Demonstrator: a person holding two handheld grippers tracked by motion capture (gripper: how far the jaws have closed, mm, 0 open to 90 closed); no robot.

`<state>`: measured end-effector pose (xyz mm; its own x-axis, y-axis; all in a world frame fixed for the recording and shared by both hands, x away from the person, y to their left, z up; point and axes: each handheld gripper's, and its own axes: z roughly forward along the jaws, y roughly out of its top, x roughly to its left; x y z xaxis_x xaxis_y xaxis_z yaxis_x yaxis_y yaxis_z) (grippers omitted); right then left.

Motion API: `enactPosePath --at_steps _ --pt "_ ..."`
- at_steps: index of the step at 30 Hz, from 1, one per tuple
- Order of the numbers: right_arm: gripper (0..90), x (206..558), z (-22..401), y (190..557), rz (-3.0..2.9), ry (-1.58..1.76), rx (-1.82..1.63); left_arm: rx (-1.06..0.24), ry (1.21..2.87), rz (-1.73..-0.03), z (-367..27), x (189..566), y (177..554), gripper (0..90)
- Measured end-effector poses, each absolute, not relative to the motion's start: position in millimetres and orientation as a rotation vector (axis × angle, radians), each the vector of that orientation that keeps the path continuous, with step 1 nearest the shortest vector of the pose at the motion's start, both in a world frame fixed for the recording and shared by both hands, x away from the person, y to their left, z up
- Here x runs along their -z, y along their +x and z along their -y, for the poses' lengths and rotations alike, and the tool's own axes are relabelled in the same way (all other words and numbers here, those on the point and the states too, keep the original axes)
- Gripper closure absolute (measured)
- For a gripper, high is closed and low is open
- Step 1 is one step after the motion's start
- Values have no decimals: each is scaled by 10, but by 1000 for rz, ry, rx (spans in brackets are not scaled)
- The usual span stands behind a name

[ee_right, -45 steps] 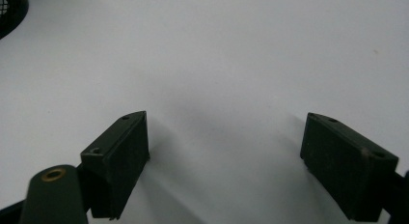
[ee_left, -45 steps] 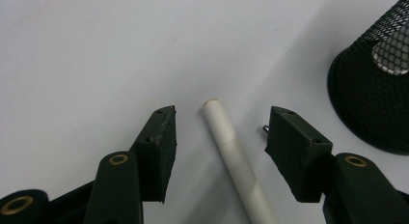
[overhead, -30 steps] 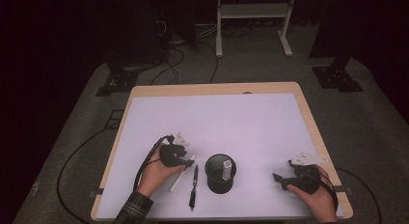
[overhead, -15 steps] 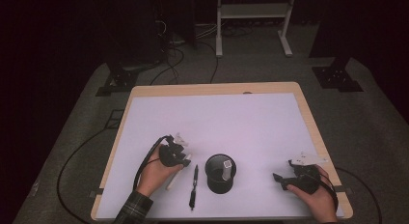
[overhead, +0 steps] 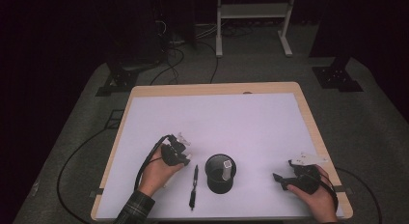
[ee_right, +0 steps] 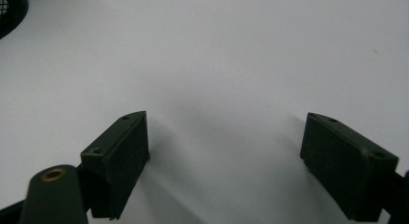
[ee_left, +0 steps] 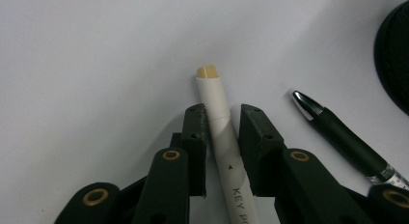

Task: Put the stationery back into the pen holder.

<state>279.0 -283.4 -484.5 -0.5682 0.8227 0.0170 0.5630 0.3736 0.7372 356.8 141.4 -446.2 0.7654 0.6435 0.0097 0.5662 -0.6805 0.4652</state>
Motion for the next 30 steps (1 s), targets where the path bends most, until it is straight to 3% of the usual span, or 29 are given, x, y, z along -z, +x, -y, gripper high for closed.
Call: enactPosePath --at_steps 17,30 --pt "163 4845 2834 2790 -2285 1210 -1018 -222 2630 -973 -1269 4414 3664 788" --pt "163 4845 2836 2793 -2286 1207 -1018 -145 2524 -946 -1428 4431 3688 789"
